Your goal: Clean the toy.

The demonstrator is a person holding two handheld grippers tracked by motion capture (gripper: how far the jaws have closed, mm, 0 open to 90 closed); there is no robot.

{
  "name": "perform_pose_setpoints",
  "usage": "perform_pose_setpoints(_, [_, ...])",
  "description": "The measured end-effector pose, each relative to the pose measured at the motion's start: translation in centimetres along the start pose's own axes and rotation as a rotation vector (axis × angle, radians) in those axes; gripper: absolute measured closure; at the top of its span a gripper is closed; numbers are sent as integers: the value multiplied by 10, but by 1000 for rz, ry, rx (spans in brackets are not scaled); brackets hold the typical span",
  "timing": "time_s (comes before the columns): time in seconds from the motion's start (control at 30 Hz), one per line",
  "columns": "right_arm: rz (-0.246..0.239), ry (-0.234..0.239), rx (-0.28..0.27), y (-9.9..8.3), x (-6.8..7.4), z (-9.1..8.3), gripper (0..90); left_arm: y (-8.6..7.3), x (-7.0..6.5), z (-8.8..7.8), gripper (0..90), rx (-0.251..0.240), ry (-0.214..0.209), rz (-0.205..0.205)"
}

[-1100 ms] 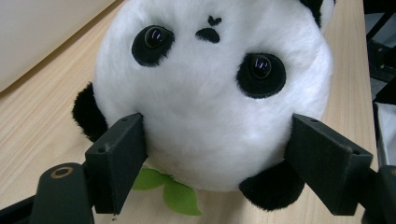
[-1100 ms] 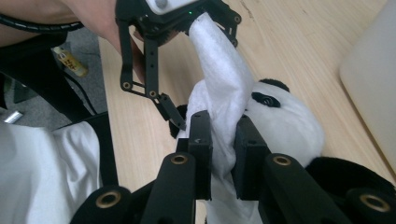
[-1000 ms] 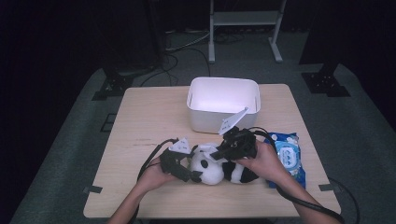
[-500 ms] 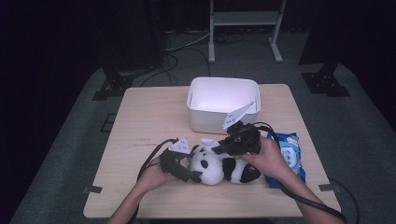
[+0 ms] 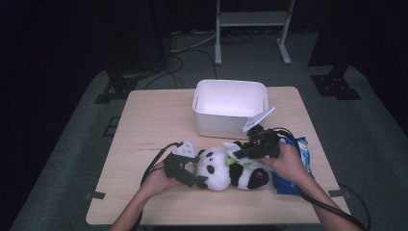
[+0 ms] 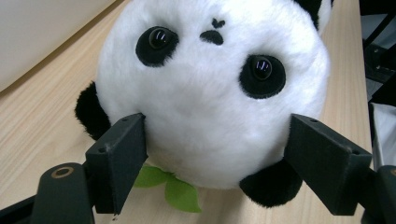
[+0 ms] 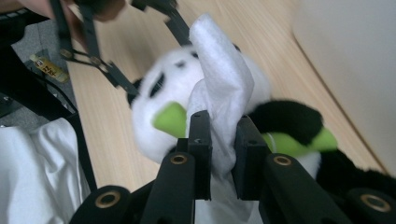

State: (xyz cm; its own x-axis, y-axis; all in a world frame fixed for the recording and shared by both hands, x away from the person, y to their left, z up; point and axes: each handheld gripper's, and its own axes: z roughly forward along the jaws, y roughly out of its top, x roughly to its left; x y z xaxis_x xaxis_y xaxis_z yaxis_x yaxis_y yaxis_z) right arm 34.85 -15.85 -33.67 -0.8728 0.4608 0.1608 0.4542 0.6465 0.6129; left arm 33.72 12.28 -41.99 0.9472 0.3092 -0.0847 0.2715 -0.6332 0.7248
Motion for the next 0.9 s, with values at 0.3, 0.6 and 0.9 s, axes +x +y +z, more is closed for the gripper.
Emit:
perform_pose_setpoints(0.3, [24,55,18,-24,0,14,791,7,1,-17,188,-49,-21,-20])
perform_pose_setpoints(0.6, [-15,64,-8,-47,18,14,797,14,7,-17,139,-44,-63,-47])
perform_pose_setpoints(0.9, [-53,70,-7,-61,35,15,805,28,18,-3,74,27,-132,-86])
